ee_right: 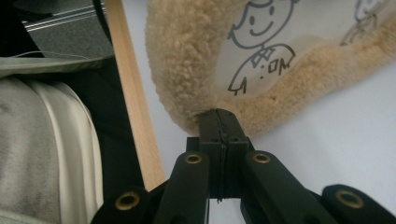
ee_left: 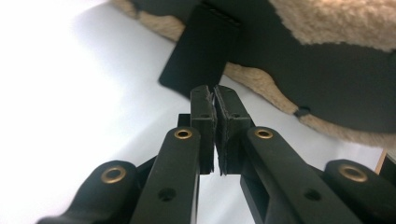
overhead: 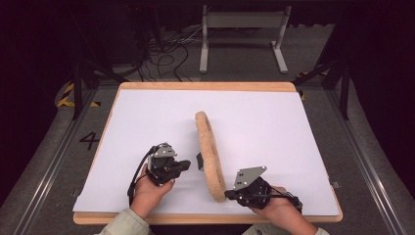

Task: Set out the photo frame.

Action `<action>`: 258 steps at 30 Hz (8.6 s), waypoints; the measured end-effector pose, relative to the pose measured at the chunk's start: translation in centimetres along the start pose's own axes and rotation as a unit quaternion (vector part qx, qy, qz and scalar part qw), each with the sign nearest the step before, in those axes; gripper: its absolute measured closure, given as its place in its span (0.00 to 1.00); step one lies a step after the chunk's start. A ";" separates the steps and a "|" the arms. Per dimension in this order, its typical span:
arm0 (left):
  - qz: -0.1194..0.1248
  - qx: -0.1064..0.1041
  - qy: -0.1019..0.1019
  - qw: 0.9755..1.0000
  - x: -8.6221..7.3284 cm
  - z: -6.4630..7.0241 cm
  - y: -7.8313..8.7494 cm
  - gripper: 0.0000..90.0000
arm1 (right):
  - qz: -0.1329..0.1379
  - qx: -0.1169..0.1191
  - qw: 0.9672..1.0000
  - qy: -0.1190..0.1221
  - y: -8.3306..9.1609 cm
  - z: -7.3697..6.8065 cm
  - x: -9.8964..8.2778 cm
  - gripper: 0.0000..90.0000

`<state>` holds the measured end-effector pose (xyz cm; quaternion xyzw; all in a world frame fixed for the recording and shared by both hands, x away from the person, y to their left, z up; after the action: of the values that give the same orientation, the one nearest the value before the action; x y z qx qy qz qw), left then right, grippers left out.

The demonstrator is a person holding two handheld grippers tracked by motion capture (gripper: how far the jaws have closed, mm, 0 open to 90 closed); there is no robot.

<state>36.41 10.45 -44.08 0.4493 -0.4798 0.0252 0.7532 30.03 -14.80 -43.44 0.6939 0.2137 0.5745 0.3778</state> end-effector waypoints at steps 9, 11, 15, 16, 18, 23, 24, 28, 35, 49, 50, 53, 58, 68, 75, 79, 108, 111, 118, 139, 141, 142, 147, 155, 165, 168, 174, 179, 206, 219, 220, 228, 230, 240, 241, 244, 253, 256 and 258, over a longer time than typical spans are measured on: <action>0.002 0.009 0.021 1.000 -1.6 -0.6 1.6 0.96 | 0.001 0.032 0.999 0.023 -1.9 -1.0 1.8 1.00; 0.004 0.009 0.028 1.000 -2.0 -0.4 2.1 0.96 | 0.002 0.037 0.999 0.025 -2.2 -1.1 2.1 1.00; 0.002 0.009 0.030 1.000 -2.7 -0.1 2.8 0.95 | 0.002 0.045 0.998 0.033 -3.0 -1.4 2.9 1.00; 0.002 0.009 0.027 1.000 -2.8 -0.1 3.0 0.95 | 0.003 0.047 0.998 0.034 -3.2 -1.5 3.1 1.00; 0.003 0.010 0.028 1.000 -3.0 0.1 3.3 0.95 | 0.005 0.049 0.998 0.035 -3.7 -1.7 3.5 1.00; 0.011 0.012 0.030 0.999 -3.5 0.2 4.2 0.95 | 0.010 0.055 0.998 0.039 -4.8 -1.9 4.4 1.00; 0.010 0.011 0.034 0.999 -3.7 0.3 4.4 0.95 | 0.011 0.056 0.998 0.041 -4.9 -1.9 4.5 1.00; 0.013 0.013 0.036 0.999 -3.8 0.2 4.7 0.95 | 0.016 0.054 0.998 0.034 -5.4 -1.7 4.8 1.00; 0.012 0.013 0.042 0.999 -3.8 0.0 4.7 0.94 | 0.024 0.055 0.998 0.031 -6.1 -1.8 5.4 1.00; 0.039 0.004 0.040 0.998 -3.4 0.2 5.3 0.89 | 0.043 0.030 0.999 0.008 -4.4 0.0 4.8 0.98; 0.046 0.004 0.039 0.998 -3.3 0.2 5.5 0.88 | 0.045 0.024 0.999 0.004 -4.1 0.3 4.7 0.97; 0.064 -0.003 0.040 0.997 -3.2 0.5 6.1 0.85 | 0.053 0.009 0.999 -0.004 -3.2 1.2 4.4 0.97; 0.085 -0.013 0.045 0.995 -2.9 0.9 6.9 0.79 | 0.059 -0.009 0.998 -0.015 -2.2 2.2 3.7 0.97; 0.112 -0.044 0.043 0.992 -2.2 2.8 8.3 0.66 | 0.066 -0.030 0.997 -0.032 -1.1 3.6 2.9 0.96; 0.069 -0.056 0.039 0.995 -2.2 3.8 6.9 0.57 | 0.070 -0.036 0.996 -0.043 -0.8 4.2 2.6 0.95; 0.057 -0.063 0.033 0.996 -2.2 4.0 6.6 0.54 | 0.069 -0.038 0.996 -0.048 -0.8 4.5 2.5 0.94; -0.007 -0.045 0.029 0.999 -2.7 5.4 4.8 0.66 | 0.104 -0.060 0.989 -0.081 1.2 9.3 3.1 0.87; -0.004 -0.035 0.019 0.999 -2.6 5.5 4.9 0.66 | 0.111 -0.070 0.987 -0.095 1.9 11.7 3.5 0.85; -0.002 -0.039 0.028 0.999 -2.7 5.2 5.0 0.67 | 0.102 -0.103 0.983 -0.111 2.3 15.8 3.9 0.77; -0.001 -0.039 0.024 0.999 -2.7 5.0 5.1 0.68 | 0.067 -0.069 0.989 -0.114 -1.6 20.5 4.0 0.75; 0.000 -0.037 0.021 0.999 -2.7 4.9 5.1 0.68 | 0.070 -0.064 0.988 -0.121 -1.5 20.7 4.0 0.78; 0.000 -0.037 0.021 0.999 -2.7 4.9 5.1 0.68 | 0.070 -0.064 0.988 -0.121 -1.5 20.7 4.0 0.78; -0.001 -0.040 0.024 0.999 -2.7 5.0 5.1 0.68 | 0.073 -0.067 0.986 -0.131 -1.4 20.6 4.0 0.81; 0.009 -0.022 0.022 0.999 -2.4 4.7 5.5 0.72 | 0.078 -0.088 0.983 -0.142 -0.2 19.9 3.5 0.81; 0.037 -0.019 0.018 0.999 -1.4 4.0 5.8 0.74 | 0.104 -0.125 0.973 -0.163 3.1 18.2 2.0 0.81; 0.045 -0.015 0.021 0.999 -1.2 3.7 6.0 0.74 | 0.111 -0.126 0.971 -0.169 3.7 18.0 1.6 0.81; 0.059 -0.009 0.023 0.998 -0.6 2.7 6.2 0.74 | 0.129 -0.130 0.966 -0.180 5.1 16.9 0.6 0.81; 0.063 -0.002 0.025 0.998 0.1 1.9 5.9 0.73 | 0.143 -0.140 0.960 -0.197 5.9 16.2 0.0 0.81; 0.077 -0.034 -0.023 0.996 3.6 -2.6 1.5 0.71 | 0.186 -0.186 0.929 -0.259 8.9 12.5 -4.8 0.80; 0.068 -0.033 -0.030 0.997 4.1 -3.7 -0.5 0.69 | 0.194 -0.200 0.919 -0.280 8.2 10.9 -6.4 0.80; 0.066 -0.031 -0.030 0.997 4.1 -3.7 -0.6 0.69 | 0.194 -0.201 0.919 -0.279 8.2 10.8 -6.5 0.80; 0.057 -0.021 -0.043 0.997 4.3 -3.9 -1.2 0.69 | 0.181 -0.208 0.917 -0.289 6.7 10.0 -7.6 0.80; 0.057 -0.021 -0.045 0.997 4.3 -3.9 -1.2 0.69 | 0.180 -0.205 0.918 -0.288 6.8 9.9 -7.7 0.80; 0.048 -0.018 -0.058 0.997 4.0 -3.8 -1.2 0.67 | 0.170 -0.198 0.924 -0.278 6.8 8.7 -8.0 0.80; 0.046 -0.020 -0.057 0.997 4.0 -3.7 -1.1 0.67 | 0.169 -0.197 0.925 -0.279 6.8 8.7 -8.0 0.80; 0.040 -0.022 -0.063 0.997 3.7 -3.5 -1.0 0.67 | 0.167 -0.190 0.926 -0.280 6.9 8.7 -8.1 0.79; 0.046 -0.018 -0.052 0.997 2.9 -3.1 0.6 0.58 | 0.172 -0.184 0.932 -0.262 7.8 8.4 -8.4 0.62; 0.059 -0.007 -0.039 0.997 2.5 -3.3 1.6 0.55 | 0.171 -0.186 0.932 -0.258 8.2 8.5 -8.3 0.60; 0.068 0.006 -0.026 0.997 2.2 -3.5 2.3 0.49 | 0.175 -0.189 0.933 -0.250 8.7 8.8 -8.2 0.57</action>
<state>38.97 13.42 -41.40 0.4202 -0.5286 0.0675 0.7345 35.19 -28.67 -42.41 0.7571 -0.1253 0.4697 0.4365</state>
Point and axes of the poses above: each handheld gripper's, and its own axes: y roughly backward along the jaws, x roughly out of its top, z roughly to its right, the point moved 3 cm from there along -y, roughly forward along the jaws, and after that the axes turned 5 degrees about x, right-handed, at the moved point
